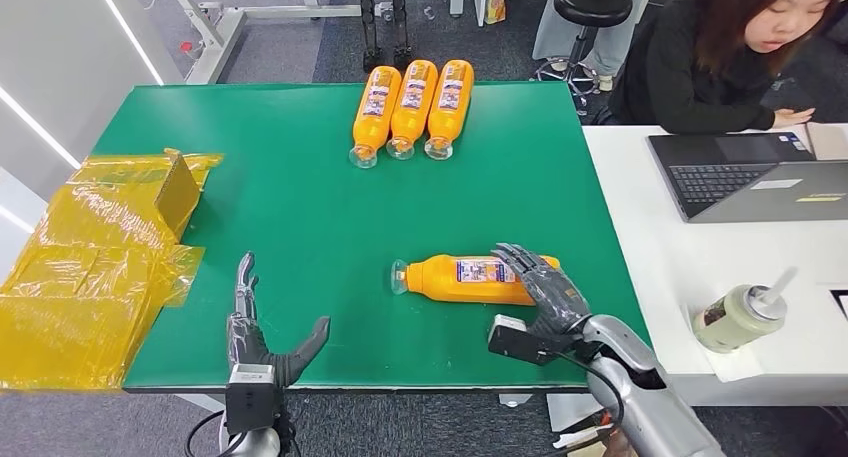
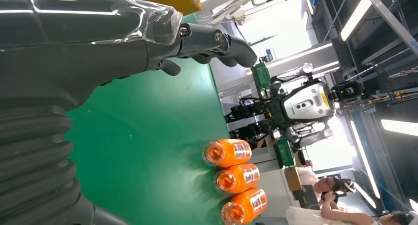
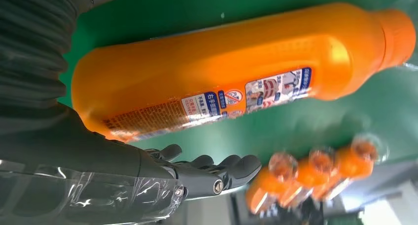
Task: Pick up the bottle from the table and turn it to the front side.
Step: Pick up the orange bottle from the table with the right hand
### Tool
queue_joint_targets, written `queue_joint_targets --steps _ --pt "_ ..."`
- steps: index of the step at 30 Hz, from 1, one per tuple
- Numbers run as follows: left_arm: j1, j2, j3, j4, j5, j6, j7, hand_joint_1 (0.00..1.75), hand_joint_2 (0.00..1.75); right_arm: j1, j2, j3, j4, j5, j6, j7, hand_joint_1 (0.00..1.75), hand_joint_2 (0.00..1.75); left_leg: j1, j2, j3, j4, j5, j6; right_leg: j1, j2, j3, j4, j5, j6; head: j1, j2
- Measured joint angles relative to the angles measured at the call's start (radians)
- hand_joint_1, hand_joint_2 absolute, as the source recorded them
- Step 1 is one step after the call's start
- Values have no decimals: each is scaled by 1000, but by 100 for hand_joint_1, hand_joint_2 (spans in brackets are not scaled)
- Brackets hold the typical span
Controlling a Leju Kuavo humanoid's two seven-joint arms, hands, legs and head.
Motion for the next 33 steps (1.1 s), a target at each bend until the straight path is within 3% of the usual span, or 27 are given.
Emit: queue_joint_targets --steps 1,5,7,17,24,33 --pt "0 0 0 0 0 0 0 0 175 -2 -1 2 1 -3 3 0 0 175 0 0 0 0 0 0 0 0 0 0 0 0 0 0" --pt "0 8 -4 3 7 -8 0 0 175 -236 -76 213 98 -181 240 22 0 175 0 0 1 0 1 -1 0 0 0 0 0 0 0 0" --pt "0 8 -4 3 9 -9 0 0 175 -278 -85 274 113 -202 259 30 0 175 0 0 1 0 1 -1 0 0 0 0 0 0 0 0" --pt "3 11 -4 4 29 -7 0 0 175 -369 -144 466 126 -343 277 64 0 175 0 -2 0 0 1 -1 0 -1 0 0 0 0 0 0" --pt "0 15 -13 9 61 -2 0 0 175 -390 -141 572 168 -369 237 66 0 175 0 -2 1 0 1 -1 0 -1 0 0 0 0 0 0" --pt "-8 20 -20 15 73 -9 0 0 175 -394 -172 631 187 -389 215 85 0 175 0 -2 5 0 0 -1 0 -1 4 -1 0 0 0 0"
